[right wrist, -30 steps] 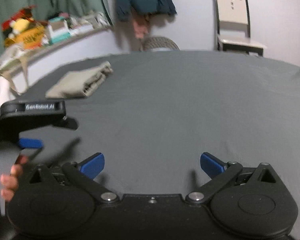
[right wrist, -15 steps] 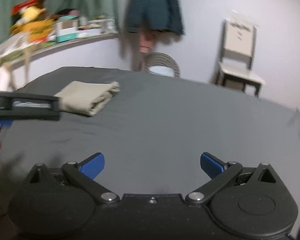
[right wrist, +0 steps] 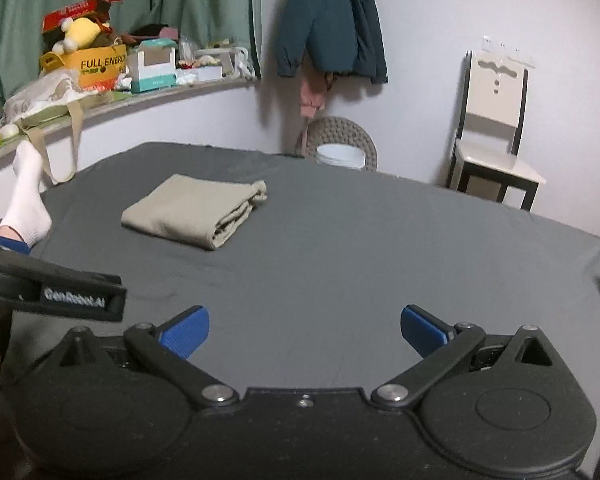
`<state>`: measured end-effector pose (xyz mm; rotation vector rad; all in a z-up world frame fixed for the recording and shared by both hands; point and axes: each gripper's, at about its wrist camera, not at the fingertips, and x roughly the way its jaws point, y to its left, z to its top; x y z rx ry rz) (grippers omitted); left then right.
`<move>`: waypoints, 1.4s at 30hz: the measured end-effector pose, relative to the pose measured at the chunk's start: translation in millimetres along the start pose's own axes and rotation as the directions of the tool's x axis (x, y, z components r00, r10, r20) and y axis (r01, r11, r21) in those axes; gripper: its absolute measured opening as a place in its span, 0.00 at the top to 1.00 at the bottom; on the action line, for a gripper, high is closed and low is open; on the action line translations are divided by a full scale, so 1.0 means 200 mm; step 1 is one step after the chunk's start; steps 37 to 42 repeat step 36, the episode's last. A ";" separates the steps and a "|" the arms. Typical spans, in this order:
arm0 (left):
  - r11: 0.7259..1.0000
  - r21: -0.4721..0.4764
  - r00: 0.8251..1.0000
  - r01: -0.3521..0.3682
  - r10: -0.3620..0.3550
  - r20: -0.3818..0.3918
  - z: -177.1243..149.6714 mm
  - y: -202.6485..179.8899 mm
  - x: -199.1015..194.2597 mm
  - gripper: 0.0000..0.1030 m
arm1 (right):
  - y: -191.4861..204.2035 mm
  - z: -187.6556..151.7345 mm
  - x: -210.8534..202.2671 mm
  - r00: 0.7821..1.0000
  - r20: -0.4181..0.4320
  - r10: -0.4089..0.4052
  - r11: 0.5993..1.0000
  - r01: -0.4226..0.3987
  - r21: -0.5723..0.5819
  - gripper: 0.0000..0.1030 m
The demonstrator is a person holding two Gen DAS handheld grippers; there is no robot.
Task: Fold clothes
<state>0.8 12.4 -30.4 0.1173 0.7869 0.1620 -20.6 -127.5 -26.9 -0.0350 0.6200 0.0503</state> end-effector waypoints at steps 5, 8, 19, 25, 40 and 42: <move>1.000 0.006 0.999 0.023 -0.023 0.022 0.00 0.02 -0.01 0.01 | 0.00 -0.03 -0.04 1.000 0.000 -0.001 1.000 0.001 -0.008 0.00; 1.000 0.000 0.999 0.030 -0.030 0.027 0.00 0.03 -0.01 0.01 | -0.02 -0.04 -0.06 1.000 0.015 -0.008 1.000 0.008 -0.001 0.00; 1.000 -0.005 0.999 0.029 -0.029 0.024 0.00 0.03 0.01 0.01 | -0.06 -0.05 -0.04 1.000 -0.008 -0.013 1.000 0.013 0.008 0.00; 0.999 -0.015 0.999 0.032 -0.032 0.022 0.00 0.04 0.01 0.01 | -0.06 -0.06 -0.04 1.000 -0.020 -0.005 1.000 0.005 0.004 0.00; 0.999 -0.021 0.999 0.035 -0.035 0.018 -0.01 0.04 0.02 0.01 | -0.05 -0.06 -0.04 1.000 -0.031 -0.002 1.000 0.002 -0.003 0.00; 0.999 -0.021 0.999 0.035 -0.035 0.018 -0.01 0.04 0.02 0.01 | -0.05 -0.06 -0.04 1.000 -0.031 -0.002 1.000 0.002 -0.003 0.00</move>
